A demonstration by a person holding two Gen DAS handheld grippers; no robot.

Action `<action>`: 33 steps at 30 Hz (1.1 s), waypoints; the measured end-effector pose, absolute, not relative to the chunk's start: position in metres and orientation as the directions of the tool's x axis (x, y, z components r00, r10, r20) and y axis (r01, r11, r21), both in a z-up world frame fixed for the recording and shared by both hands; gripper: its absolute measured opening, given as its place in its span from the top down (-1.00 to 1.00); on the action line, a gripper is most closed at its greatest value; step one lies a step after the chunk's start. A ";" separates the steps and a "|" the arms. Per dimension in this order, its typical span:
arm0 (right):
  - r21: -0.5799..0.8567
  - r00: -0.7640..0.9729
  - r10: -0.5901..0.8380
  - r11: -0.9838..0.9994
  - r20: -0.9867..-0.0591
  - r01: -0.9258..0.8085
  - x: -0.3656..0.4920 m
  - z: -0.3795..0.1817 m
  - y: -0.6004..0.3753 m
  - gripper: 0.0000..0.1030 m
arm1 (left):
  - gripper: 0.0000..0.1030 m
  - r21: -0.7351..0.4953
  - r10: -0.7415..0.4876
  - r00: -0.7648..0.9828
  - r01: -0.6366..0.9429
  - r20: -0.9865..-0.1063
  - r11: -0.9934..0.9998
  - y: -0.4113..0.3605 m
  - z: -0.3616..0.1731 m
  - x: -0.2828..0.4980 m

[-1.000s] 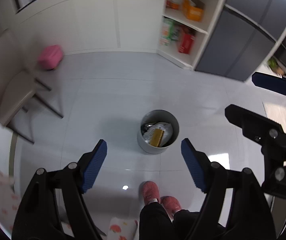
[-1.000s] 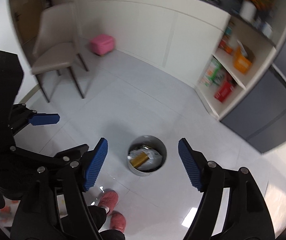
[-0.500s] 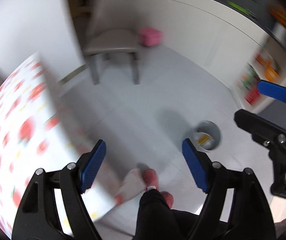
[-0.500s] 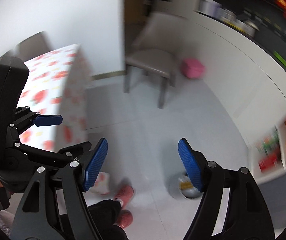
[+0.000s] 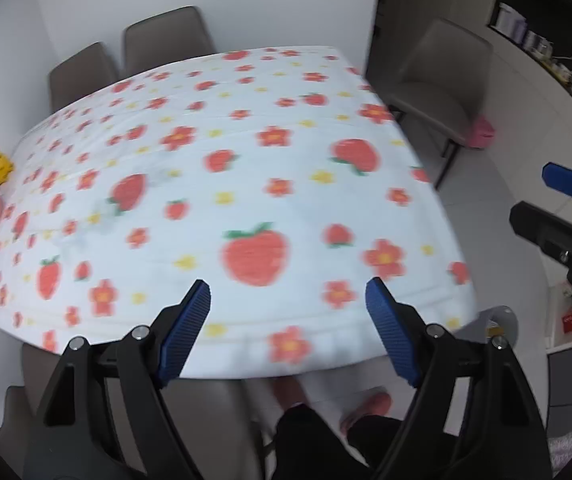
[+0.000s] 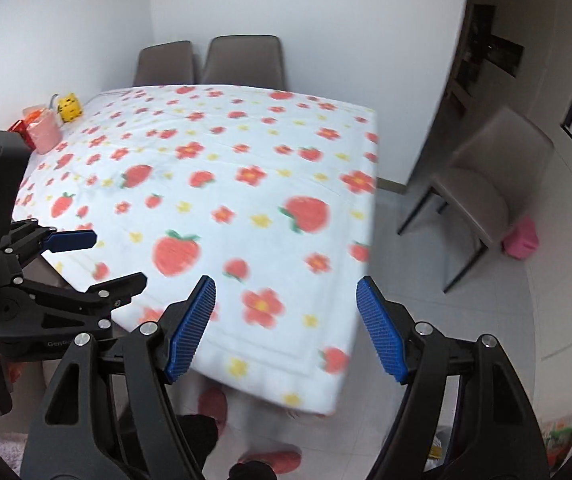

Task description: Collect trash

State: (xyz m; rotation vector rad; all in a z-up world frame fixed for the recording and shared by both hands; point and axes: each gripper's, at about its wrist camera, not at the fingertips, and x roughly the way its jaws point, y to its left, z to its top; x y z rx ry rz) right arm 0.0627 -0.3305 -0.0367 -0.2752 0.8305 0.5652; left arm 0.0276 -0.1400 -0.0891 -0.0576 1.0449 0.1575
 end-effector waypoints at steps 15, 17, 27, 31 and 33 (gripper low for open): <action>-0.043 0.502 0.443 0.717 -0.743 -0.696 0.061 0.019 -0.180 -0.39 | -0.66 0.080 0.279 0.535 -0.363 -0.797 0.928 0.008 -0.005 -0.010; -0.053 0.493 0.448 0.697 -0.746 -0.715 0.060 0.025 -0.178 -0.45 | -0.66 0.076 0.288 0.543 -0.379 -0.789 0.922 0.009 0.004 -0.012; -0.059 0.483 0.481 0.662 -0.731 -0.747 0.058 0.055 -0.186 -0.54 | -0.68 0.080 0.306 0.539 -0.401 -0.785 0.912 -0.006 0.029 -0.013; -0.043 0.486 0.498 0.665 -0.718 -0.745 0.059 0.065 -0.189 -0.59 | -0.69 0.076 0.305 0.545 -0.402 -0.781 0.913 -0.011 0.039 -0.016; -0.047 0.490 0.500 0.664 -0.714 -0.746 0.058 0.068 -0.188 -0.60 | -0.69 0.080 0.309 0.547 -0.402 -0.778 0.912 -0.012 0.043 -0.017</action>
